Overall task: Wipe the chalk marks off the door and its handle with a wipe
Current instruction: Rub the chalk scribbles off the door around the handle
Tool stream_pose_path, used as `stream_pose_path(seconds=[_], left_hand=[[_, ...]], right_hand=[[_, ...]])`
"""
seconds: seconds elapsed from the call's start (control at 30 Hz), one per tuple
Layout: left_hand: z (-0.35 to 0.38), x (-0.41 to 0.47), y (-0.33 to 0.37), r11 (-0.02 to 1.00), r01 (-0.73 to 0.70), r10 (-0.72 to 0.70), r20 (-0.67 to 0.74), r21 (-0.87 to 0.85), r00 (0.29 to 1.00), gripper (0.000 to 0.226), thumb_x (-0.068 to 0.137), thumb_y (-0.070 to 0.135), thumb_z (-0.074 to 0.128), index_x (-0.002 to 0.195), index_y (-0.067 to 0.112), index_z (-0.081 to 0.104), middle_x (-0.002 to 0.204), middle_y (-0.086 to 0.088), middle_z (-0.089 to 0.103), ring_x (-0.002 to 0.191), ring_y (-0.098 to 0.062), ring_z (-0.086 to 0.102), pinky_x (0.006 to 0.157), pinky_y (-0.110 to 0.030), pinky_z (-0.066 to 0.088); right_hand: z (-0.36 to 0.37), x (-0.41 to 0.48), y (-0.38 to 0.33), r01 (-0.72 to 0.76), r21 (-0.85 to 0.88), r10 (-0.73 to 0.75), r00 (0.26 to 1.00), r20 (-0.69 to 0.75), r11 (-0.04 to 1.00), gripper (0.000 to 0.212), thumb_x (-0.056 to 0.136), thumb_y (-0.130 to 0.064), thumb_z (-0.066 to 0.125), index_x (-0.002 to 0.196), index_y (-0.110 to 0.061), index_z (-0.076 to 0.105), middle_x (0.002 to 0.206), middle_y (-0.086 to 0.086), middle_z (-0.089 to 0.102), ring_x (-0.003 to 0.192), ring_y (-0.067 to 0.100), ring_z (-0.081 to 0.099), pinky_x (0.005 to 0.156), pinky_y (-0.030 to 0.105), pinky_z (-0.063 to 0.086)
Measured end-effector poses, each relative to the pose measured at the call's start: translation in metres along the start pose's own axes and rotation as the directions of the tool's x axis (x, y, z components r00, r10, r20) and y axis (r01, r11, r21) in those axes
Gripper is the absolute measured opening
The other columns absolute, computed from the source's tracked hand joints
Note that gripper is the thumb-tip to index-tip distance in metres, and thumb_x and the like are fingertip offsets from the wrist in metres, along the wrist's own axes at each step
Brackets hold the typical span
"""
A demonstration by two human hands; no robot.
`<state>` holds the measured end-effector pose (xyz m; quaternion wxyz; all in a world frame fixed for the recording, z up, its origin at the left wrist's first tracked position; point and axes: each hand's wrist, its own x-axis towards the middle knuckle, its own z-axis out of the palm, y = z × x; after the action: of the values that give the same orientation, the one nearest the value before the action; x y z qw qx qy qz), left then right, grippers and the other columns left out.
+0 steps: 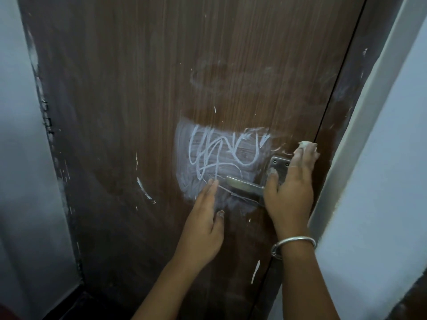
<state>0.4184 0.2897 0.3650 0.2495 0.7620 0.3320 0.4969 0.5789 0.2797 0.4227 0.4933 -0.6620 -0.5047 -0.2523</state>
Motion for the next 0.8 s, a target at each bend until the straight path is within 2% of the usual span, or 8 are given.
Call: stream_pose_path(seconds=[0.1,0.2,0.27,0.33,0.43,0.53,0.7,0.8], left_hand=[[0.0,0.0,-0.002,1.0,0.002,-0.002,0.002,-0.019,1.0,0.064,0.093,0.006,0.047,0.146,0.025,0.017,0.143,0.025,0.012,0.128,0.026,0.003,0.101,0.004,0.006],[0.002,0.002,0.0,0.999,-0.017,0.017,-0.004,-0.031,1.0,0.064,0.093,0.007,0.048,0.146,0.025,0.017,0.142,0.025,0.012,0.125,0.029,0.001,0.1,0.005,0.005],[0.002,0.003,0.003,0.998,-0.033,0.032,-0.013,-0.05,0.999,0.063,0.093,0.006,0.048,0.143,0.029,0.017,0.143,0.024,0.015,0.129,0.025,0.005,0.102,0.003,0.007],[0.001,0.004,0.005,0.996,-0.042,0.04,-0.023,-0.074,0.999,0.062,0.092,0.006,0.049,0.139,0.033,0.02,0.145,0.02,0.022,0.132,0.018,0.013,0.104,0.001,0.011],[0.0,0.008,0.01,0.989,-0.045,0.04,-0.033,-0.143,0.999,0.056,0.092,0.007,0.05,0.137,0.034,0.03,0.142,0.016,0.037,0.13,0.01,0.029,0.107,-0.009,0.025],[0.0,0.015,0.022,0.949,-0.049,0.046,-0.018,-0.313,0.999,0.048,0.092,0.01,0.051,0.127,0.041,0.039,0.128,0.02,0.051,0.119,0.011,0.044,0.095,-0.008,0.036],[0.002,0.031,0.024,0.874,0.009,-0.057,-0.085,-0.486,0.995,0.026,0.091,0.016,0.053,0.11,0.034,0.054,0.098,0.013,0.067,0.089,-0.006,0.066,0.075,-0.022,0.053],[0.0,0.043,0.015,0.867,0.056,-0.183,-0.213,-0.495,0.96,0.019,0.087,0.011,0.059,0.1,0.025,0.057,0.088,0.003,0.069,0.081,-0.012,0.068,0.069,-0.028,0.054]], right_hand=[[-0.001,-0.007,-0.002,0.006,0.124,0.003,0.997,-0.074,0.992,0.06,0.091,-0.01,0.054,0.144,-0.001,0.027,0.156,0.012,0.014,0.143,0.02,0.008,0.108,0.005,0.007],[-0.003,-0.016,-0.007,0.027,0.234,0.01,0.988,-0.155,0.972,0.051,0.087,0.0,0.057,0.136,0.001,0.042,0.147,0.014,0.034,0.137,0.026,0.032,0.109,0.021,0.028],[-0.002,-0.022,-0.012,0.044,0.284,0.009,0.983,-0.182,0.958,0.044,0.085,0.005,0.056,0.129,0.003,0.05,0.139,0.017,0.045,0.129,0.026,0.043,0.105,0.014,0.032],[0.001,-0.027,-0.019,0.064,0.321,-0.003,0.982,-0.188,0.945,0.038,0.084,0.009,0.054,0.122,0.006,0.056,0.13,0.019,0.054,0.121,0.024,0.049,0.101,0.004,0.029],[0.007,-0.032,-0.028,0.078,0.367,-0.014,0.985,-0.173,0.927,0.031,0.083,0.011,0.056,0.113,0.004,0.063,0.116,0.018,0.061,0.108,0.017,0.055,0.095,0.002,0.033],[0.012,-0.035,-0.035,0.124,0.388,-0.075,0.987,-0.14,0.913,0.024,0.08,0.006,0.058,0.101,0.0,0.069,0.101,0.009,0.064,0.095,0.009,0.057,0.088,0.003,0.037],[0.018,-0.035,-0.046,0.021,0.49,-0.06,0.996,0.064,0.872,0.025,0.08,0.003,0.062,0.097,-0.015,0.062,0.09,-0.005,0.065,0.082,0.011,0.064,0.072,0.028,0.052],[0.019,-0.029,-0.048,0.139,0.42,-0.235,0.954,0.185,0.897,0.023,0.081,-0.004,0.061,0.1,-0.017,0.06,0.093,-0.004,0.066,0.087,0.016,0.062,0.076,0.038,0.051]])
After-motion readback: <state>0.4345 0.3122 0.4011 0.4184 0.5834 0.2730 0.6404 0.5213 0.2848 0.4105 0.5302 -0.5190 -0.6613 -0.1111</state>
